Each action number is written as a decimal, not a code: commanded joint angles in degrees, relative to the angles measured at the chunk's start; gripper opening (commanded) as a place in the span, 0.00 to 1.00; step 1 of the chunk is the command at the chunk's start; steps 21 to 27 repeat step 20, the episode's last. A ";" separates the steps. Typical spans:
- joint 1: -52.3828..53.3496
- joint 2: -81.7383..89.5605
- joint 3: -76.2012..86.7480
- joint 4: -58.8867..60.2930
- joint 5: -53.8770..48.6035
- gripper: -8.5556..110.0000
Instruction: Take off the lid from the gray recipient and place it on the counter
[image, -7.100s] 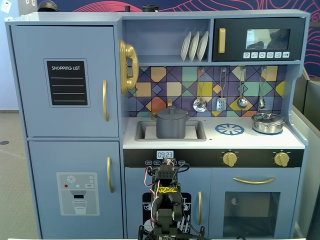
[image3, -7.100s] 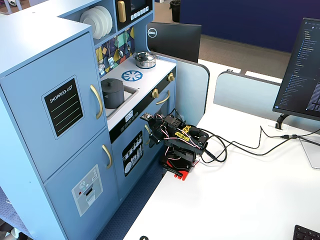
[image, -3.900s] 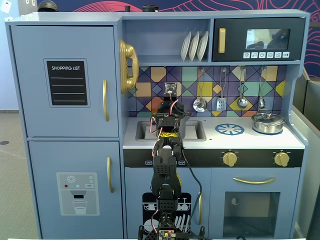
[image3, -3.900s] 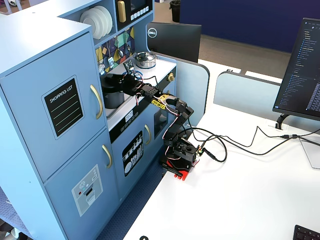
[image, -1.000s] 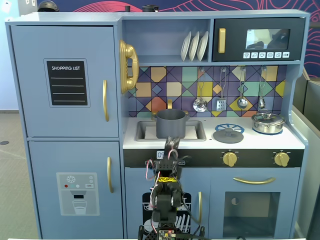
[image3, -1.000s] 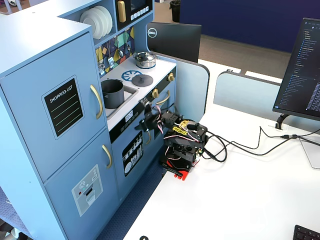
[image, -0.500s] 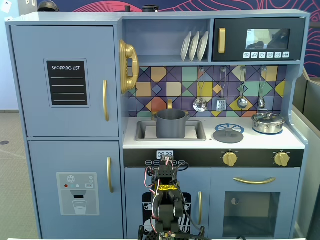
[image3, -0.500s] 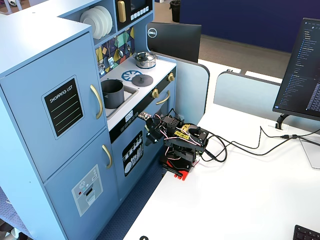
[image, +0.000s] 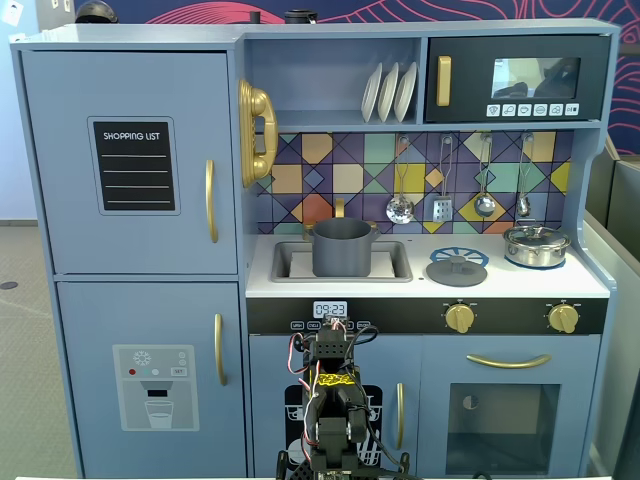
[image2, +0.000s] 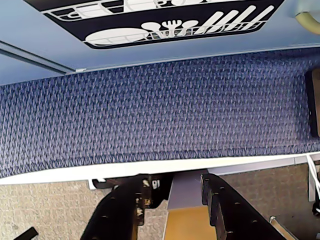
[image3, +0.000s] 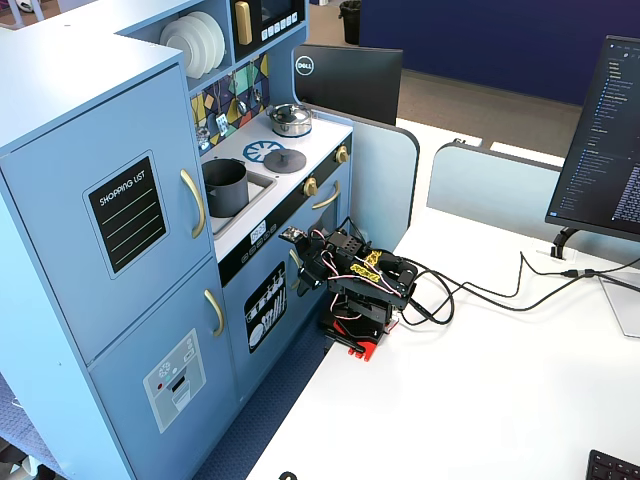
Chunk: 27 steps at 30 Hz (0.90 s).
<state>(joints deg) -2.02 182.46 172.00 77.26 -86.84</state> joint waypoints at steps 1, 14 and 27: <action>0.35 -0.35 0.00 10.37 0.26 0.11; 0.35 -0.35 0.00 10.37 0.26 0.13; 0.35 -0.35 0.00 10.37 0.26 0.13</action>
